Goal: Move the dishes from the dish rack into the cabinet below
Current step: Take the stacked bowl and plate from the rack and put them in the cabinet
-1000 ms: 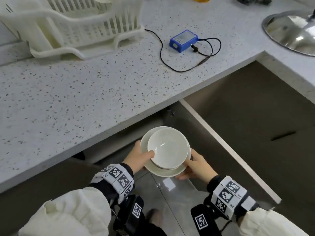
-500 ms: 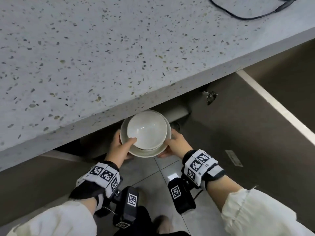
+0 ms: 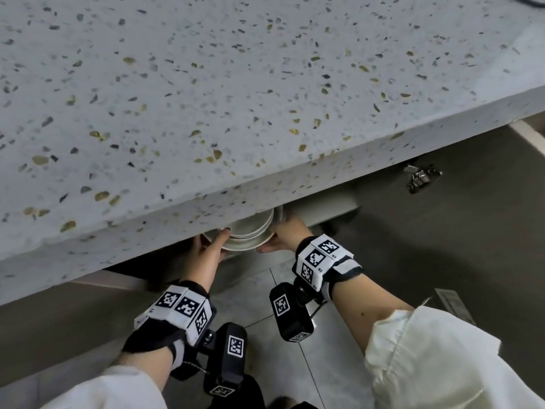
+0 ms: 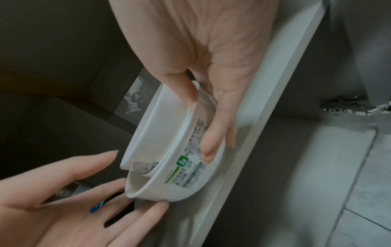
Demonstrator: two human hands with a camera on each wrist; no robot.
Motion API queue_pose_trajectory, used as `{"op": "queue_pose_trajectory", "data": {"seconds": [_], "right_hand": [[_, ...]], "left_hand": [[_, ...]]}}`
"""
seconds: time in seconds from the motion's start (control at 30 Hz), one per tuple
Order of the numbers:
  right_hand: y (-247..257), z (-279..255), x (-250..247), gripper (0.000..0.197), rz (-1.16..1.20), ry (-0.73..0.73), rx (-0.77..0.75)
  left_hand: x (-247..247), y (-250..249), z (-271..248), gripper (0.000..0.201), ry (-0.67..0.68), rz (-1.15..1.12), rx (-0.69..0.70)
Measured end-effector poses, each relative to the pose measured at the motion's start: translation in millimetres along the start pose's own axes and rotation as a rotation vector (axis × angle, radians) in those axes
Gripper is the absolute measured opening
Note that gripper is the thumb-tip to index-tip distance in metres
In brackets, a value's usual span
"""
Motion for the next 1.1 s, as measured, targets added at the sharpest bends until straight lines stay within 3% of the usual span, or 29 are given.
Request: {"op": "queue_pose_trajectory", "data": {"seconds": [0.17,0.27,0.4,0.53,0.6,0.67,0.8,0.97,1.1], "right_hand": [[13.9,3.7,11.0,0.023,0.197,0.038,0.009],[14.3,4.1,11.5,0.043,0.229,0.027,-0.035],[14.1,-5.2,10.1,0.047,0.287,0.042,-0.068],[17.1,-36.5,-8.1,0.041,-0.009,0.042,-0.045],[23.9,-65.3,-18.1,0.036,-0.085,0.075,-0.023],[34.1,-100.0,-28.0,0.028,-0.111,0.116,-0.023],[60.8,-170.1,-52.2,0.032,-0.209,0.166,-0.015],[130.0,-250.6,-78.1,0.023,-0.341,0.304,-0.029],[211.2,-289.8,-99.5,0.028,-0.425,0.233,-0.167]], "left_hand": [[-5.3,-2.4,10.3,0.034,-0.03,0.019,-0.046],[-7.1,-4.1,18.5,0.046,0.004,0.011,-0.056],[-8.7,-8.0,11.0,0.04,0.001,0.066,-0.054],[-7.3,-19.8,-20.9,0.029,-0.072,0.287,-0.019],[0.6,-29.7,-46.4,0.023,-0.023,0.402,-0.035],[12.3,-38.2,-74.8,0.033,0.078,0.535,-0.075],[40.1,-65.6,-143.6,0.036,0.315,0.776,-0.117],[71.9,-136.4,-224.3,0.032,0.449,0.919,0.016],[90.9,-212.9,-260.1,0.031,0.443,0.87,0.157]]}}
Point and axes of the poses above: each hand's wrist, its own z-axis towards the middle knuckle, its own x-axis out of the palm, y = z × x, the point moved 5 cm from there along z, towards the middle knuckle, and after that the axes turned 8 degrees about -x, right-handed, at the moved point
